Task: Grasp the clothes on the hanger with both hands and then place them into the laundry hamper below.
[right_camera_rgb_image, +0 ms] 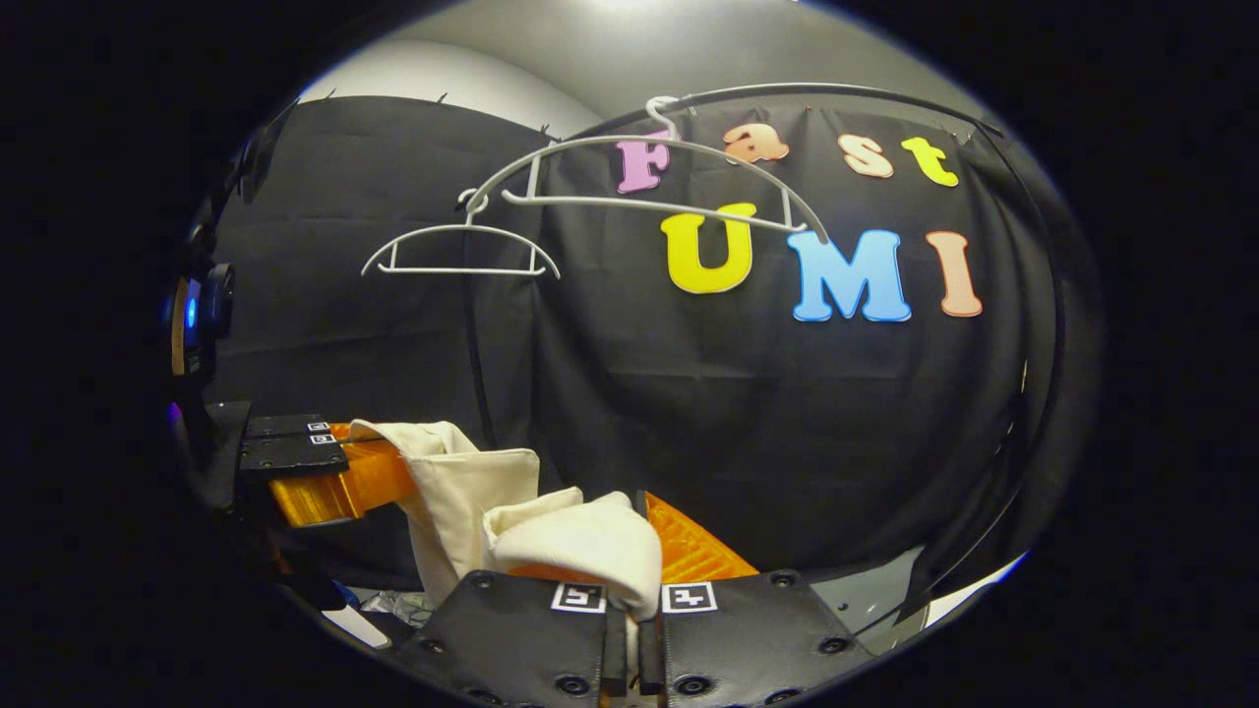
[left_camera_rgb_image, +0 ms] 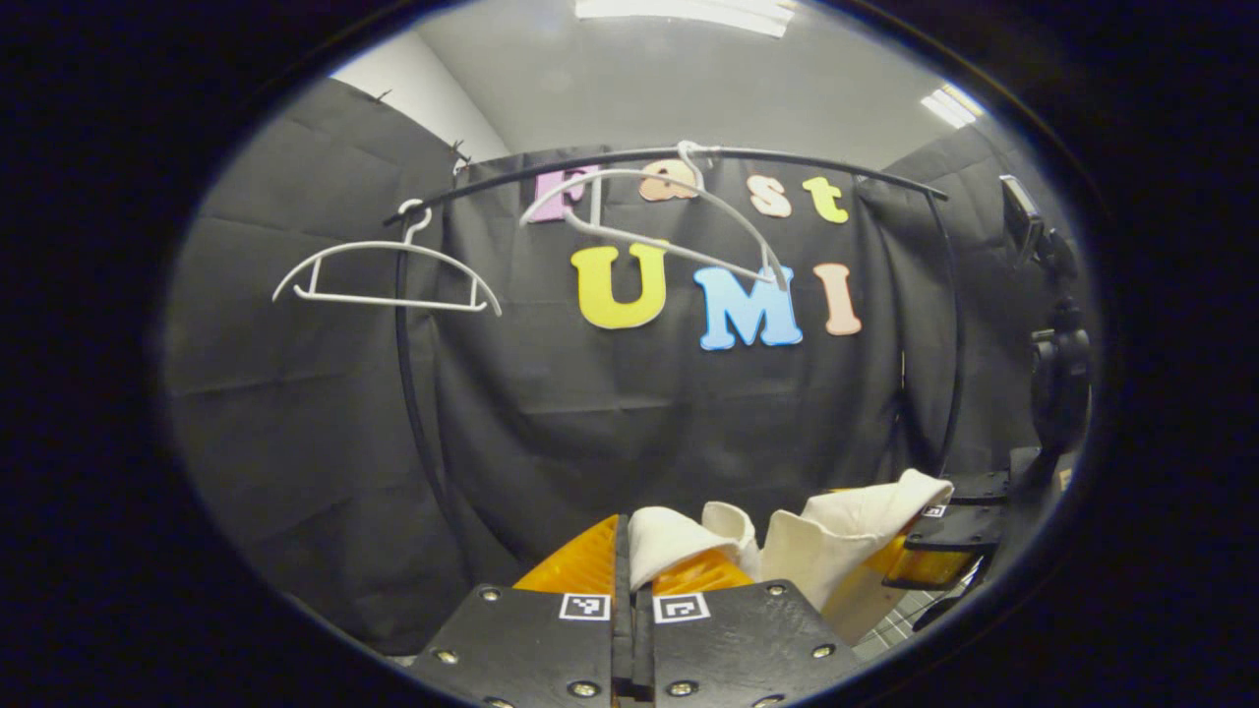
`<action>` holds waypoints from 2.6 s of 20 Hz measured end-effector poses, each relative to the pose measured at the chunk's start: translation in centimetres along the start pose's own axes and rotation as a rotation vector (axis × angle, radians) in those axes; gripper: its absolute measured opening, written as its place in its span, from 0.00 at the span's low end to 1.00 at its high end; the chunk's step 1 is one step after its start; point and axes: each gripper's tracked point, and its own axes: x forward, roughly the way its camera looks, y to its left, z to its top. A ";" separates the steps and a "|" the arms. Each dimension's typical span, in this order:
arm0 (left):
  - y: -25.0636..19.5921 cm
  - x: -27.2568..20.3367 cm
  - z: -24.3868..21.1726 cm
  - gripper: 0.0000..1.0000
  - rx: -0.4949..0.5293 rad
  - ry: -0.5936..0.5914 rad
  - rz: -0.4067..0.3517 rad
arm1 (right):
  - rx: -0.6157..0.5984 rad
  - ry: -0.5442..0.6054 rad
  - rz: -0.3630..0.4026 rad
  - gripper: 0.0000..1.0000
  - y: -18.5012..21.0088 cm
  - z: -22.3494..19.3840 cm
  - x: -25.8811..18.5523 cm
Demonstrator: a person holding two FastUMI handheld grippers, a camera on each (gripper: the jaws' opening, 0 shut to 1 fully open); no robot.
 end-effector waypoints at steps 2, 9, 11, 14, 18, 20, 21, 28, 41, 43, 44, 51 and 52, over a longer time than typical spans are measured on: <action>-0.3 0.1 -2.7 0.03 -0.011 0.044 -0.002 | 0.003 0.047 -0.014 0.10 -0.4 -2.3 0.4; 0.9 1.2 -13.4 0.01 0.016 0.235 0.054 | -0.008 0.197 -0.058 0.10 -1.3 -10.2 2.0; 1.6 1.1 -16.4 0.02 0.022 0.300 0.072 | -0.002 0.260 -0.062 0.10 -1.3 -12.7 2.2; 2.1 0.8 -20.7 0.01 0.026 0.384 0.085 | 0.004 0.350 -0.068 0.10 -1.4 -16.2 1.9; 2.8 0.0 -25.7 0.02 0.027 0.495 0.084 | -0.001 0.470 -0.093 0.10 -1.6 -20.6 1.5; 3.0 -0.7 -27.8 0.02 0.031 0.551 0.083 | 0.002 0.533 -0.111 0.10 -2.0 -22.7 1.0; 3.3 -1.0 -28.9 0.02 0.038 0.582 0.091 | 0.005 0.563 -0.113 0.11 -2.2 -23.4 1.0; 3.2 -1.9 -28.3 0.52 0.065 0.570 0.071 | -0.015 0.616 -0.105 0.30 -1.5 -23.5 -0.1; 4.0 -4.0 -13.8 0.96 0.077 0.278 0.044 | -0.002 0.306 -0.195 1.00 -4.2 -10.3 -4.8; 3.8 -4.8 -11.2 0.96 0.062 0.230 0.045 | 0.001 0.238 -0.229 1.00 -5.4 -7.6 -6.2; 3.6 -5.1 -9.9 0.96 0.057 0.211 0.045 | 0.001 0.205 -0.242 1.00 -6.0 -6.3 -7.2; 1.2 -8.8 -0.7 0.96 0.035 0.037 0.050 | 0.017 0.029 -0.322 0.98 -10.4 0.2 -14.4; 0.6 -9.6 0.2 0.96 0.036 0.022 0.046 | 0.019 0.005 -0.338 1.00 -11.0 1.0 -15.6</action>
